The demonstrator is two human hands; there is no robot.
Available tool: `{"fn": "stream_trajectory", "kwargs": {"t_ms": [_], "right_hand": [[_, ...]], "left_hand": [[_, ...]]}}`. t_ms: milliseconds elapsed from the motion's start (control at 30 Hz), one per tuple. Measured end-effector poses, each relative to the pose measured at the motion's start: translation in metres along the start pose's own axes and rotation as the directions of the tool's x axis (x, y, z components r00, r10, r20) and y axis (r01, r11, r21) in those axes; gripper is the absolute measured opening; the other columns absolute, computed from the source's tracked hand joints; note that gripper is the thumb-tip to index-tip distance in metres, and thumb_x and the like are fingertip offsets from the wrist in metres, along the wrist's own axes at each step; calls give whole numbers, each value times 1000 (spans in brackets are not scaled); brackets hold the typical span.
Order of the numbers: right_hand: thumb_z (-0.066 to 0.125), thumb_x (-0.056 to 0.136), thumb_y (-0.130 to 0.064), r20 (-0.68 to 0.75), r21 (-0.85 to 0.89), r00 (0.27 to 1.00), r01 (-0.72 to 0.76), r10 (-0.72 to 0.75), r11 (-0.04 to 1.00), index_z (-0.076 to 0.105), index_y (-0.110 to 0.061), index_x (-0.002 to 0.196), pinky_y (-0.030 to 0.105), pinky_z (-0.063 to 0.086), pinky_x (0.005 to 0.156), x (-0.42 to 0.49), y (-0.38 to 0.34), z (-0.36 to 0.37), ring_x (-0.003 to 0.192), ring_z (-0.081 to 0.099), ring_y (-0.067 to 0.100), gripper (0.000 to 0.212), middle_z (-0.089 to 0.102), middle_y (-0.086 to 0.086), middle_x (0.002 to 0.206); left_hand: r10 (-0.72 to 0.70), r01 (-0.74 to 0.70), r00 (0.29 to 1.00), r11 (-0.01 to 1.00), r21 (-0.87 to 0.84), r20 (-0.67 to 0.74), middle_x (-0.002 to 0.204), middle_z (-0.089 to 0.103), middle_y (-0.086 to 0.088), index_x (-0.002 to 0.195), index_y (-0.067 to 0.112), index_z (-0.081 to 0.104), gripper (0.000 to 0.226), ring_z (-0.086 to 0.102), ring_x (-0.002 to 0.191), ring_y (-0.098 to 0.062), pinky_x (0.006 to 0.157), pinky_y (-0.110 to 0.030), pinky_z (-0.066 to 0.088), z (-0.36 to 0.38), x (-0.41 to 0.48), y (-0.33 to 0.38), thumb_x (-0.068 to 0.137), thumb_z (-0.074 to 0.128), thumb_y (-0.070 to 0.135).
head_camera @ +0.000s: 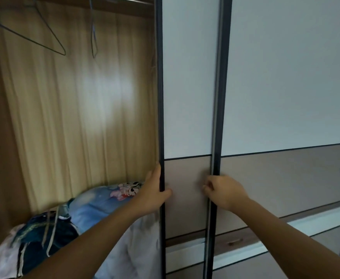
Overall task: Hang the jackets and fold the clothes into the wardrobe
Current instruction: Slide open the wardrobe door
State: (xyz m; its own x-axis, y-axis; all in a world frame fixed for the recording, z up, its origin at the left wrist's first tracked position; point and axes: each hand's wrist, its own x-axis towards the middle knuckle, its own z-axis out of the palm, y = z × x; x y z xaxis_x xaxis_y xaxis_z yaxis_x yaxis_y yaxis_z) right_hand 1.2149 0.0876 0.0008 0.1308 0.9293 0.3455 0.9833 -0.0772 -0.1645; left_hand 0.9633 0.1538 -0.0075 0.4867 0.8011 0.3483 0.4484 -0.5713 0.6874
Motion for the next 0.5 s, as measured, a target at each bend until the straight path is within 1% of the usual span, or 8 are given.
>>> {"fn": "stream_trajectory", "kwargs": {"t_ms": [100,167,233,300,333,367,433,500], "right_hand": [[50,98,-41,82,4,996,-20,20,1000,49,-28,75,33,47,70,1,14,-4,82,56,21,27,55,-6,80],[51,98,-41,123,-12,992,-12,13,1000,48,-28,73,32,44,68,1,17,-6,81,56,22,28,54,-6,78],[51,97,-44,172,-35,985,10,-4,999,55,-25,80,32,45,68,0,15,-9,83,58,23,25,58,-2,84],[51,96,-46,220,-38,975,47,-37,998,57,-22,83,33,49,72,0,6,-11,85,60,25,27,60,1,86],[51,96,-46,238,-32,969,74,-65,997,56,-22,81,35,52,75,0,0,-13,84,61,25,29,60,1,85],[51,97,-46,259,-29,962,100,-89,995,56,-22,79,36,54,78,-1,-9,-15,83,61,24,30,60,1,83],[51,99,-46,292,-1,945,155,-147,988,58,-22,79,38,55,81,-1,-27,-14,81,61,21,32,59,-2,79],[52,99,-48,319,43,921,223,-225,974,57,-24,81,38,54,82,0,-49,-8,83,59,19,30,57,-5,80]], "left_hand": [[29,-31,996,999,25,79,157,18,12,150,55,2,83,39,138,-22,118,-39,33,15,2,17,96,62,33],[16,-21,995,999,45,101,159,15,11,159,40,-2,89,38,140,-23,119,-40,33,20,6,19,96,61,38],[14,-23,993,996,82,114,156,24,11,160,29,13,81,33,143,-13,121,-40,30,18,8,17,96,61,41],[25,-41,991,992,122,129,132,56,8,134,26,52,41,55,117,-7,109,-42,45,12,4,13,96,62,37],[27,-47,991,987,152,128,110,65,3,114,20,61,23,60,97,-6,97,-42,51,9,2,10,96,62,34],[-2,-26,991,978,206,136,96,66,-1,103,13,63,19,59,83,-6,88,-41,53,3,-4,8,95,61,31],[-62,11,983,960,281,175,97,65,1,104,13,65,31,59,84,-7,84,-36,51,-10,-16,3,91,58,40],[-116,43,975,936,351,190,115,66,2,117,19,64,53,61,104,-12,93,-33,49,-25,-32,-5,83,50,58]]}}
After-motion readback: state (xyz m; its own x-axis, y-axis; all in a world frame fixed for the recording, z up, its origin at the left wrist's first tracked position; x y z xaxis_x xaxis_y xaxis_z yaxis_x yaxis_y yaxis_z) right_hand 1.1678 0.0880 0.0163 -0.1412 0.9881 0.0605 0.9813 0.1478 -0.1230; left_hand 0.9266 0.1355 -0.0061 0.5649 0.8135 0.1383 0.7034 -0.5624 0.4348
